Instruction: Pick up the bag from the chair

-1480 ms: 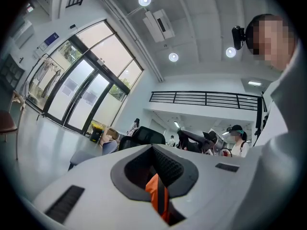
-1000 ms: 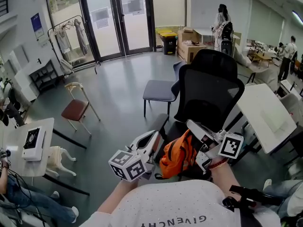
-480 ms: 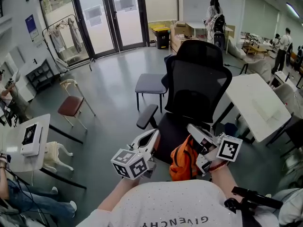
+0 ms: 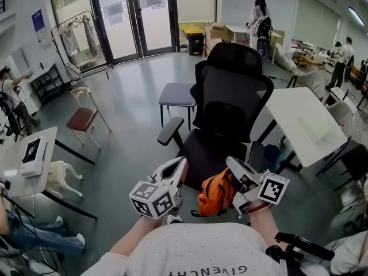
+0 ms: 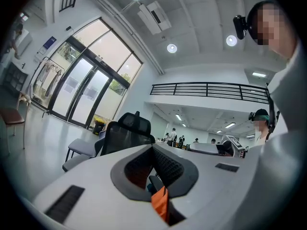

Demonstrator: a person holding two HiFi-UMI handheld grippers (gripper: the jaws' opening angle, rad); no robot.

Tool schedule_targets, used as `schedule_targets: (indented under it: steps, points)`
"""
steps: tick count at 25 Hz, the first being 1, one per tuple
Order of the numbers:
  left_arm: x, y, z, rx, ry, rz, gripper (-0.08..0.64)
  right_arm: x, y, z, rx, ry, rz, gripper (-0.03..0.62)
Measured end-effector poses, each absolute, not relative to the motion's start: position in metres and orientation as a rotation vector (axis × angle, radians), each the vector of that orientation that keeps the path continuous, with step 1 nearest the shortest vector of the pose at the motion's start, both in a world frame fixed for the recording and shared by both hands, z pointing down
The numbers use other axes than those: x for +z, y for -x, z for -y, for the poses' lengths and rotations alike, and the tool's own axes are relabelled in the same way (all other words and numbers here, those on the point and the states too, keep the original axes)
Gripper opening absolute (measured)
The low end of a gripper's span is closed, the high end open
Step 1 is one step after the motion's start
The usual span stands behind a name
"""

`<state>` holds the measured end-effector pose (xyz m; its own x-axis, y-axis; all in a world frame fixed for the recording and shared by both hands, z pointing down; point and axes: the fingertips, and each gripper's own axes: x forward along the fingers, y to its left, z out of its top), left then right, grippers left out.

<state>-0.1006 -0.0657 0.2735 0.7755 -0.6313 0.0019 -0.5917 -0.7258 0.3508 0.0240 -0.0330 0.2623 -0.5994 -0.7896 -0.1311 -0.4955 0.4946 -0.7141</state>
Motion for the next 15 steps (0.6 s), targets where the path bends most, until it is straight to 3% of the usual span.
schedule_targets:
  steps: [15]
  points:
    - [0.306,0.119,-0.003,-0.145,-2.572,0.997,0.002,0.308,-0.016,-0.031,-1.003,1.082,-2.286,-0.003]
